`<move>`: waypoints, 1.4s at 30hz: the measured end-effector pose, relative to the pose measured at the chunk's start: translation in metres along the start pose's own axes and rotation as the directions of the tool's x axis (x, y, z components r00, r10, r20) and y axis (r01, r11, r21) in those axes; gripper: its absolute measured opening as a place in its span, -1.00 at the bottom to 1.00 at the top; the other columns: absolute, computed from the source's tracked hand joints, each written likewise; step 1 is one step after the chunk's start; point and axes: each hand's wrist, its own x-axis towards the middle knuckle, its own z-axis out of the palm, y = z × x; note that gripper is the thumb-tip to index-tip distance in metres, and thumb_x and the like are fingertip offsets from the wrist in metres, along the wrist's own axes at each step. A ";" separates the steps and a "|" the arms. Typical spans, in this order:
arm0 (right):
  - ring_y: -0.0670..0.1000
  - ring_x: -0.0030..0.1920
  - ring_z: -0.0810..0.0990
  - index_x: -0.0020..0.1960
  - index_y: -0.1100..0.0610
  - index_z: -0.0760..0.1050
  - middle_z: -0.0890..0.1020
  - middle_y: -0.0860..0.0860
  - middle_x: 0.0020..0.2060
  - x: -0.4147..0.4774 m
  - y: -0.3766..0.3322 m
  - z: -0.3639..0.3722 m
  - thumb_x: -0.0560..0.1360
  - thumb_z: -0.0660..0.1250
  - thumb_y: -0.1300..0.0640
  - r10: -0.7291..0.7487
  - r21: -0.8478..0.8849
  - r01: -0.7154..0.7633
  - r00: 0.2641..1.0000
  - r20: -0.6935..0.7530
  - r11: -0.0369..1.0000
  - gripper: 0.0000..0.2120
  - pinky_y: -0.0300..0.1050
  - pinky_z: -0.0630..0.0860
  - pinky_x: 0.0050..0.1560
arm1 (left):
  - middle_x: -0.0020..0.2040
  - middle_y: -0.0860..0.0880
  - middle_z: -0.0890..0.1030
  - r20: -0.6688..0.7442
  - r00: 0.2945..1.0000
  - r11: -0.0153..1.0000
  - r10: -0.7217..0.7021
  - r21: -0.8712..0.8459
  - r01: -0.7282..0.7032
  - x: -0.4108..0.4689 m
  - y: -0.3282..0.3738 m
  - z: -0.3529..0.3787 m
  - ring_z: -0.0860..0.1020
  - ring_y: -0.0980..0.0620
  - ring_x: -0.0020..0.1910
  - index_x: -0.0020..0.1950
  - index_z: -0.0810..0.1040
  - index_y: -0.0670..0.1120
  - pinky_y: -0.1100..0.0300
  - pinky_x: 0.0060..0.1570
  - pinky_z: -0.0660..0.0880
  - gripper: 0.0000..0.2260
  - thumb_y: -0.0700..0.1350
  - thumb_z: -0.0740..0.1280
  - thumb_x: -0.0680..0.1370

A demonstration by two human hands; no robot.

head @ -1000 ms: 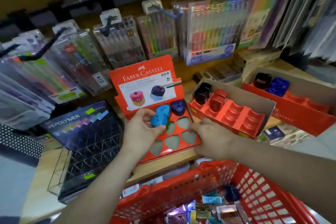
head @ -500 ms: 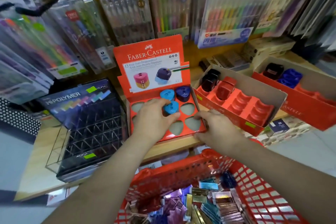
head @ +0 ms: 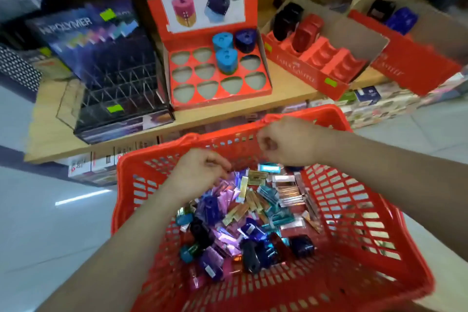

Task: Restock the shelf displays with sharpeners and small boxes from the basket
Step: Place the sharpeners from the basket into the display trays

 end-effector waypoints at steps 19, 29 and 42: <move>0.31 0.38 0.27 0.49 -0.19 0.04 0.18 0.22 0.43 -0.034 -0.036 0.241 0.34 0.53 -0.11 0.155 -0.119 -0.113 0.880 0.448 0.986 -0.09 0.19 0.48 0.20 | 0.41 -0.11 0.25 -0.009 0.998 0.764 -0.058 0.643 0.051 -0.013 -0.150 0.104 0.24 -0.21 0.33 0.43 0.22 0.06 -0.02 0.18 0.43 -0.36 -0.02 0.45 0.44; 0.14 0.12 0.54 0.37 -0.11 0.21 0.46 0.04 0.19 -0.030 -0.039 0.240 0.40 0.38 -0.27 0.023 0.103 -0.073 0.909 0.416 0.992 -0.34 -0.05 0.49 -0.03 | 0.32 -0.10 0.30 -0.057 0.992 0.872 -0.112 0.473 0.125 -0.006 -0.156 0.117 0.30 -0.23 0.27 0.48 0.15 0.14 -0.05 0.18 0.43 -0.23 0.07 0.49 0.39; 0.14 -0.25 0.60 -0.13 0.08 0.52 0.60 0.13 -0.19 -0.024 -0.032 0.215 0.39 0.46 0.22 0.271 0.833 -0.553 0.798 0.538 -0.022 -0.86 -0.08 0.51 -0.26 | 0.11 -0.21 0.55 0.209 0.915 0.651 -0.346 -0.649 0.395 -0.010 -0.113 0.059 0.61 -0.24 0.02 0.09 0.42 0.05 -0.12 -0.11 0.62 -0.59 -0.40 0.35 0.44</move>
